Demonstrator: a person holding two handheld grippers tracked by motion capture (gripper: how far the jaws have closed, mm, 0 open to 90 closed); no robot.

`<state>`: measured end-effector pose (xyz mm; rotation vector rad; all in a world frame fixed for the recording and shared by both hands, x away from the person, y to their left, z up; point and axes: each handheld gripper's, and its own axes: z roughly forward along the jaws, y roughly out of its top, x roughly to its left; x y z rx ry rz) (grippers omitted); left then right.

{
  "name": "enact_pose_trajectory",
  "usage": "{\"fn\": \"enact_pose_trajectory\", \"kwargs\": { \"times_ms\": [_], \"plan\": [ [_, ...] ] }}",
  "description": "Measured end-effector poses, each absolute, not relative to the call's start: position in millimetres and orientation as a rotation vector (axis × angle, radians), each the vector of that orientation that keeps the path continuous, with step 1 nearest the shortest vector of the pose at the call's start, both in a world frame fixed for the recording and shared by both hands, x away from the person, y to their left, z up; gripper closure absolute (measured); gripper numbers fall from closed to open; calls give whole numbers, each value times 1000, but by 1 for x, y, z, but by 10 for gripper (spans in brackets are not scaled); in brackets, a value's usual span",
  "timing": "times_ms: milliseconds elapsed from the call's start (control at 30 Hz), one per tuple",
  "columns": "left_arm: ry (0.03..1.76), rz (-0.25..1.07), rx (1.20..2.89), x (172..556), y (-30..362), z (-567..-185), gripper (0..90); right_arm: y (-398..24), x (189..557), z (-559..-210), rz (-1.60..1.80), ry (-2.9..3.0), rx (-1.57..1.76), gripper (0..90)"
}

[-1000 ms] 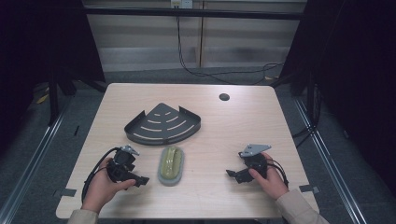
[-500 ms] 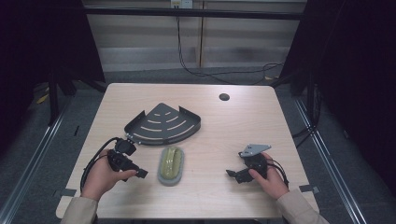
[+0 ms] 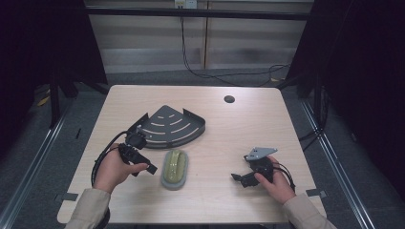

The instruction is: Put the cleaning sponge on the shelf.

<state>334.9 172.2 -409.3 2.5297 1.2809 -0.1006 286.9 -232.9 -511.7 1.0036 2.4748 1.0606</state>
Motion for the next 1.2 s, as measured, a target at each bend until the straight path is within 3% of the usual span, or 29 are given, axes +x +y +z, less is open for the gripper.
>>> {"fn": "enact_pose_trajectory", "kwargs": {
  "times_ms": [367,1200],
  "plan": [
    [1332,-160,2538,344,153,-400,285,-233,287,-512,1061,2474,1000,95],
    [1266,-116,2545,355,117,-396,397,-233,287,-512,1061,2474,1002,95]
  ]
}}
